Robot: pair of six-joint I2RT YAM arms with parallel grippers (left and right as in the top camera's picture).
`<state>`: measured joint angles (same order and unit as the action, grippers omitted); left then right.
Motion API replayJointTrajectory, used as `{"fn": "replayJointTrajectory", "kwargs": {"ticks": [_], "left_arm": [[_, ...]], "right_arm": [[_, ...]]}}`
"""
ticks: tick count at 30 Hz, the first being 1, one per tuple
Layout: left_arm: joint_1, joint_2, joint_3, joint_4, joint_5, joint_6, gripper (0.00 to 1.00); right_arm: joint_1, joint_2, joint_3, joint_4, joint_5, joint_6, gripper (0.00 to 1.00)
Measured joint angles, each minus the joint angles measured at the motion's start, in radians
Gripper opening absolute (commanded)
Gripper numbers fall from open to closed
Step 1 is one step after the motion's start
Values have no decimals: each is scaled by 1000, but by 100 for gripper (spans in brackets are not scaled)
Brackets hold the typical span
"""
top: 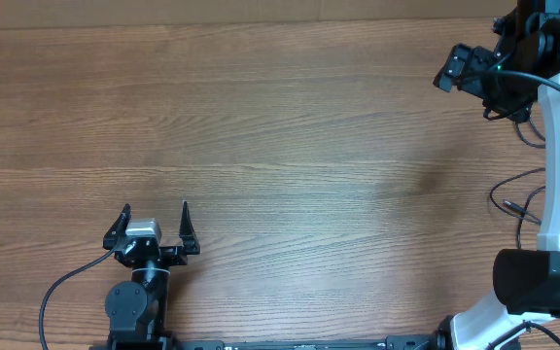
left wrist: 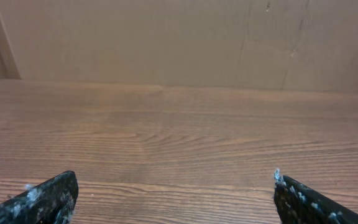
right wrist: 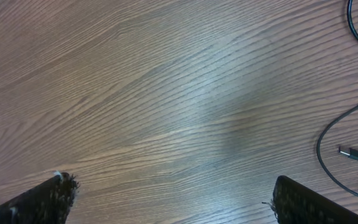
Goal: Untangle cables
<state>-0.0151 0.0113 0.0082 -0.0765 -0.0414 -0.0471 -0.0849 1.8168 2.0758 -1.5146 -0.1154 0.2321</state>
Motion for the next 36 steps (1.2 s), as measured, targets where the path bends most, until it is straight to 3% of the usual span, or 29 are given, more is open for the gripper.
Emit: {"fn": "replayJointTrajectory", "kwargs": {"ticks": [24, 36], "left_arm": [[0, 0, 0, 0, 0, 3, 99], [0, 0, 0, 0, 0, 3, 100]], "right_arm": [[0, -6, 0, 43, 48, 0, 100], [1, -314, -3, 205, 79, 3, 100]]}}
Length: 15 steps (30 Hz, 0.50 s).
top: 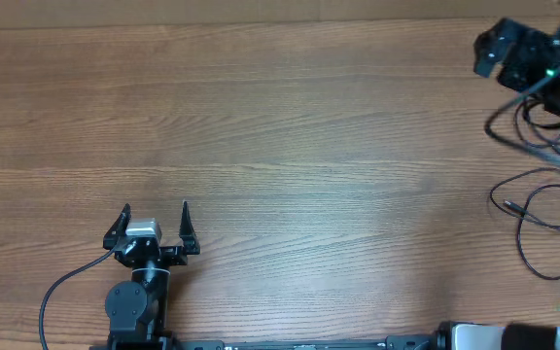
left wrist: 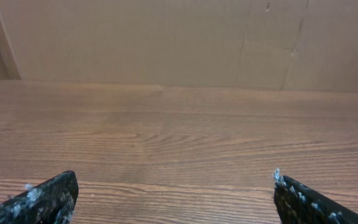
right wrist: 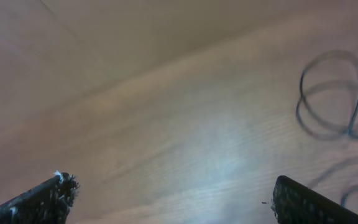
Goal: Untangle cables
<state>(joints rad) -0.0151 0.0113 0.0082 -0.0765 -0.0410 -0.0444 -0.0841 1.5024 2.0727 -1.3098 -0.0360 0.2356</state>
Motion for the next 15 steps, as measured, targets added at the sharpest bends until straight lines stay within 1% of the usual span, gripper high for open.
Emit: {"fn": "replayJointTrajectory", "kwargs": {"ticks": [2, 4, 5, 9, 10, 11, 12, 13, 15], "left_arm": [[0, 0, 0, 0, 0, 0, 100], [0, 0, 0, 0, 0, 0, 100], [0, 0, 0, 0, 0, 0, 99], [0, 0, 0, 0, 3, 0, 99], [0, 0, 0, 0, 3, 0, 100], [0, 0, 0, 0, 3, 0, 99], [0, 0, 0, 0, 3, 0, 100], [0, 0, 0, 0, 3, 0, 99], [0, 0, 0, 0, 3, 0, 100]], "right_arm": [[0, -55, -33, 69, 0, 0, 100], [0, -134, -141, 178, -1, 0, 100], [0, -159, -182, 200, 0, 0, 100], [0, -291, -470, 427, -3, 0, 100], [0, -310, -517, 460, -3, 0, 100], [0, -345, -609, 542, -5, 0, 100], [0, -366, -663, 591, -5, 0, 100], [0, -413, -778, 661, -9, 0, 100], [0, -475, -932, 838, -12, 0, 100]]}}
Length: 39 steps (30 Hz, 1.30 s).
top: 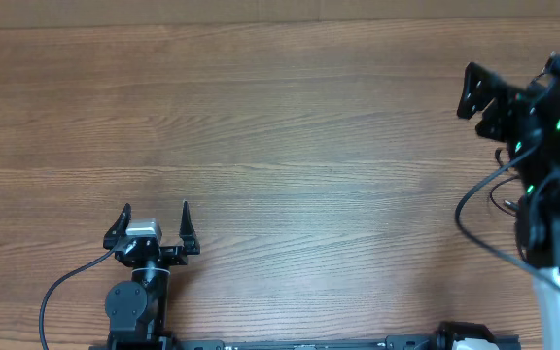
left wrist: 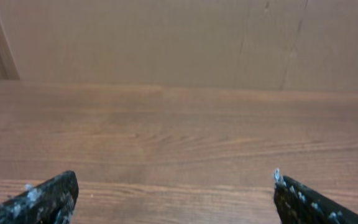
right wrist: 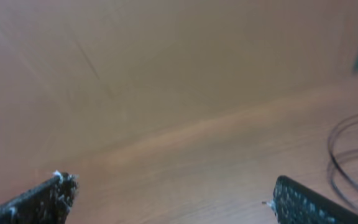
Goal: Untangle cables
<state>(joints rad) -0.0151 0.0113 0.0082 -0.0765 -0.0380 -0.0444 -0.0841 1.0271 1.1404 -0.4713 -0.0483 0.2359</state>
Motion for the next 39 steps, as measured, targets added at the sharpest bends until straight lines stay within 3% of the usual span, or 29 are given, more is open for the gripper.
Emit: {"fn": "replayJointTrajectory", "kwargs": {"ticks": [8, 39], "left_arm": [[0, 0, 0, 0, 0, 0, 100], [0, 0, 0, 0, 0, 0, 100]], "right_arm": [[0, -190, -425, 423, -18, 0, 100], [0, -461, -1046, 1033, -25, 0, 100]]}}
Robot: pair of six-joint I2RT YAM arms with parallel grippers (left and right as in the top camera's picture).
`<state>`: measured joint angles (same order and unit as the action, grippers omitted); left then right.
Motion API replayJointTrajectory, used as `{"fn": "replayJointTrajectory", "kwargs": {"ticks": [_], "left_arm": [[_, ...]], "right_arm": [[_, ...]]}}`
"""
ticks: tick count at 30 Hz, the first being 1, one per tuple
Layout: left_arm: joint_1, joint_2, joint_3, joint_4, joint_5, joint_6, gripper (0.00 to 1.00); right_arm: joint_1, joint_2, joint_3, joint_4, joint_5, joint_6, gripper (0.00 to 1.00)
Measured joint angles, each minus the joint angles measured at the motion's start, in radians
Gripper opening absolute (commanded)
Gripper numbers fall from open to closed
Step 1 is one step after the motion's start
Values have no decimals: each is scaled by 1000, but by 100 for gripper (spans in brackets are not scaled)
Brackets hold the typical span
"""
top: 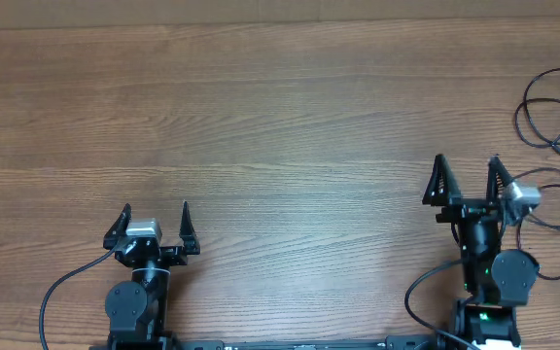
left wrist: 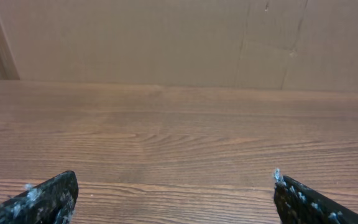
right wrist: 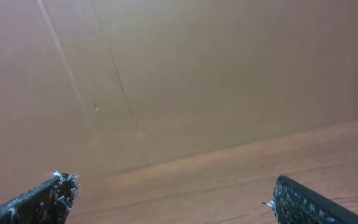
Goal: Untangle cables
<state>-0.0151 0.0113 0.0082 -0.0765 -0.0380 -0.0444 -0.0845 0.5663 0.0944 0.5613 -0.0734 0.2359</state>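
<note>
Thin black cables [top: 552, 112] lie in loose loops along the table's right edge, one plug end showing lower down; a short arc of cable shows at the right edge of the right wrist view. My right gripper [top: 467, 165] is open near the front right, just left of the cables, holding nothing. At the front left my left gripper [top: 156, 210] stands open and empty, with only bare table between its fingers [left wrist: 45, 199].
A brown wooden table [top: 261, 126] fills the overhead view. A cardboard wall [left wrist: 166, 37] stands along its far edge. Each arm's own black lead trails off its base at the front.
My right arm has moved from high at the right edge down to the front right, gripper pointing at the back wall. The loops it hid at the right edge now show. The left arm is unchanged.
My right gripper was open over the far right of the table, looking down at cable loops. Then it was at the far right corner, then tilted up toward the wall. Now it sits at the front right, empty. The left gripper stayed open throughout.
</note>
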Motion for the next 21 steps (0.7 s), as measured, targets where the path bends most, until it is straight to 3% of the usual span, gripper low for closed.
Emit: {"fn": "replayJointTrajectory", "kwargs": {"ticks": [4, 15, 21], "left_arm": [[0, 0, 0, 0, 0, 0, 100], [0, 0, 0, 0, 0, 0, 100], [0, 0, 0, 0, 0, 0, 100]], "right_arm": [[0, -42, -69, 45, 0, 0, 100], [0, -272, -76, -252, 0, 0, 100], [0, -303, -76, -329, 0, -1, 100]]}}
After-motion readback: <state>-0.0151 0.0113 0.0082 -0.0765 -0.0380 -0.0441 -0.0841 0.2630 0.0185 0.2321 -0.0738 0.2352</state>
